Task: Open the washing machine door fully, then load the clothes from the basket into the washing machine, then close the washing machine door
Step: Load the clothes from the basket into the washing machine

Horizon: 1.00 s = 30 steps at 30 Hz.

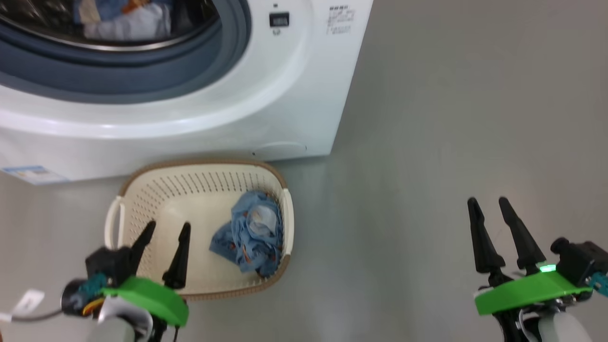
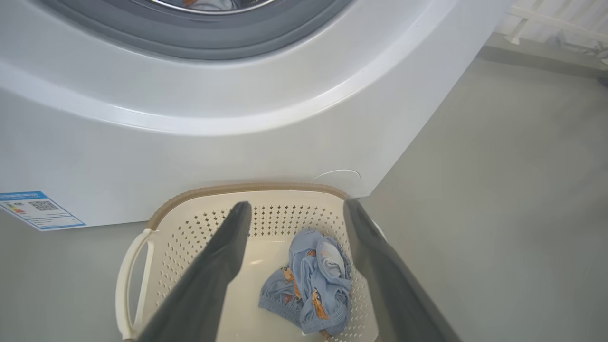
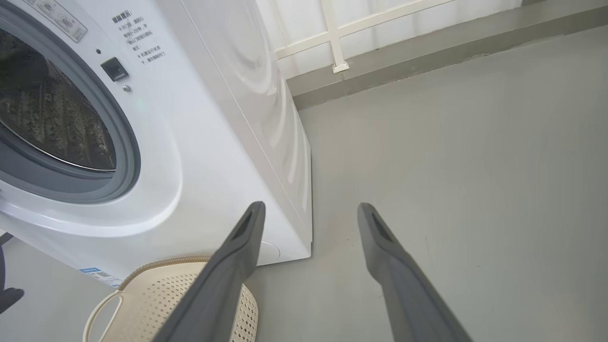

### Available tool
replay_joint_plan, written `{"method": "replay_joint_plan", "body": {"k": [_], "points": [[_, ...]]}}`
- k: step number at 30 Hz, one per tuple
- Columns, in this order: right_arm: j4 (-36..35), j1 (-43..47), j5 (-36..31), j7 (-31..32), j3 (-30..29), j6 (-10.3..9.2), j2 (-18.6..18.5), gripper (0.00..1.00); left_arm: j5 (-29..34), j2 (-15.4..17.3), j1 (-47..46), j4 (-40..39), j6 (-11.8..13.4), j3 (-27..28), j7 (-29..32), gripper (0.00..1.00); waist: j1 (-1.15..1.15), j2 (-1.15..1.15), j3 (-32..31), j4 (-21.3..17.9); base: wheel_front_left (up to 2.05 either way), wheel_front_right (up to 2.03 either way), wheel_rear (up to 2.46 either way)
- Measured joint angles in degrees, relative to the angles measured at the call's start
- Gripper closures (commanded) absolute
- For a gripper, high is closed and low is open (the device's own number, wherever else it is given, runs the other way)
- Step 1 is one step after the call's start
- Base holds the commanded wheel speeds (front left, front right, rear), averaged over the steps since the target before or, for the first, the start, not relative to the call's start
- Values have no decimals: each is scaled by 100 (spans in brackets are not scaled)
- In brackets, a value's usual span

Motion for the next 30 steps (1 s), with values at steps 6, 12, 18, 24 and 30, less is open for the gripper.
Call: {"method": "replay_joint_plan", "body": {"k": [6, 12, 18, 24, 30], "points": [[-38, -378, -104, 0, 27, 0, 108, 0, -383, 123, -884, 928, 0, -654, -1, 0, 0, 0, 542, -46, 0, 0, 0], [-68, -722, -112, 0, 86, 0, 218, 0, -1060, 318, -1600, 1527, 0, -1633, 0, 0, 0, 0, 1084, -125, 0, 0, 0], [-100, -1010, -122, 0, 189, 0, 302, 0, -1917, 481, -2337, 2111, 0, -2538, -1, 0, 0, 0, 1674, -231, 0, 0, 0], [-119, -1171, -159, 0, 279, 0, 347, 0, -2383, 661, -2725, 2337, 0, -3175, -1, 0, 0, 0, 2032, -338, 0, 0, 0], [-148, -1248, -159, 0, 307, 0, 365, 0, -3087, 887, -3065, 2426, 0, -3832, -1, 0, 0, 0, 2367, -525, 0, 0, 0]]}}
